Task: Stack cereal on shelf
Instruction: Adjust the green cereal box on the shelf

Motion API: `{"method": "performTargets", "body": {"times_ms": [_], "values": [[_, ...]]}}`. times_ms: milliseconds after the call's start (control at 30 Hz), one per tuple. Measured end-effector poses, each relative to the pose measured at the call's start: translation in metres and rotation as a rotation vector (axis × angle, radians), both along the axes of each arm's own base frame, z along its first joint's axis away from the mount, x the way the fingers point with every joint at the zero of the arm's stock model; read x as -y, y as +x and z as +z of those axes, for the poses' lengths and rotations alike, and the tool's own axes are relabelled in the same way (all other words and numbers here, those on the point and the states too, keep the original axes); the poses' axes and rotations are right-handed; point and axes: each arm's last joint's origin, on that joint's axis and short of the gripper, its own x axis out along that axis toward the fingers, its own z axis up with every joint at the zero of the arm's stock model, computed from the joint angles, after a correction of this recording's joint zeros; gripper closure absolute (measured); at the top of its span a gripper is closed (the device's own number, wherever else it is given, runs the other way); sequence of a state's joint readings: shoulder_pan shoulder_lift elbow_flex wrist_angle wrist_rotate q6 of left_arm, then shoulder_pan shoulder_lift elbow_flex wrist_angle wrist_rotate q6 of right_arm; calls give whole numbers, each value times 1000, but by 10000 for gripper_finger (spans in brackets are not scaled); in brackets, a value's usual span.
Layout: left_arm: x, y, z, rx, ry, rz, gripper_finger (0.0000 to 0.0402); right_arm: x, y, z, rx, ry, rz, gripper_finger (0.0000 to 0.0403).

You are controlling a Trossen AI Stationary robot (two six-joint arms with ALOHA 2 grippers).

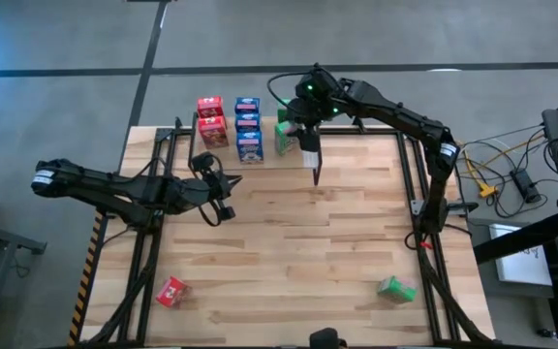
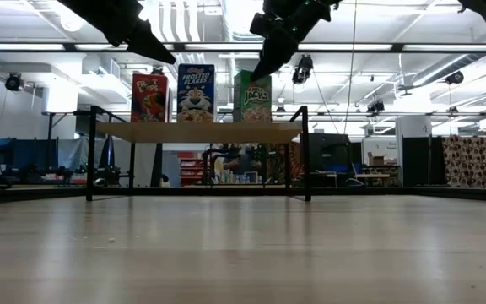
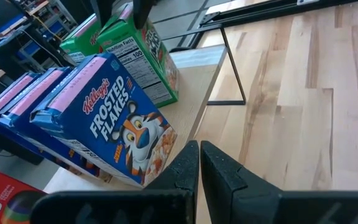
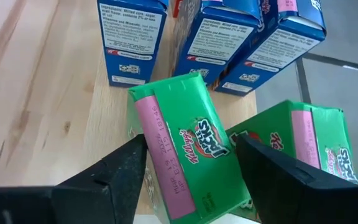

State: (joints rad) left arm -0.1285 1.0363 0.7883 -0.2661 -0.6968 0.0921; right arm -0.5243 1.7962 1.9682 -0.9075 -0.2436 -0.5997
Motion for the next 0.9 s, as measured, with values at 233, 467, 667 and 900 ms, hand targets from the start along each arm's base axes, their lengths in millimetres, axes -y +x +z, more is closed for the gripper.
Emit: {"method": "performTargets", "body": {"times_ms": [233,467,667,900], "values": [[0,0,0,0,0,0,401,-2,-3,4,7,41,-57,179],[0,0,0,0,0,-1,401,-1,-6,5,-10,47,-185,179],[0,0,0,0,0,0,401,-2,-7,6,-13,48,-226,179],[0,0,0,0,0,0,401,-8,-2,5,-32,-4,-234,179]]}}
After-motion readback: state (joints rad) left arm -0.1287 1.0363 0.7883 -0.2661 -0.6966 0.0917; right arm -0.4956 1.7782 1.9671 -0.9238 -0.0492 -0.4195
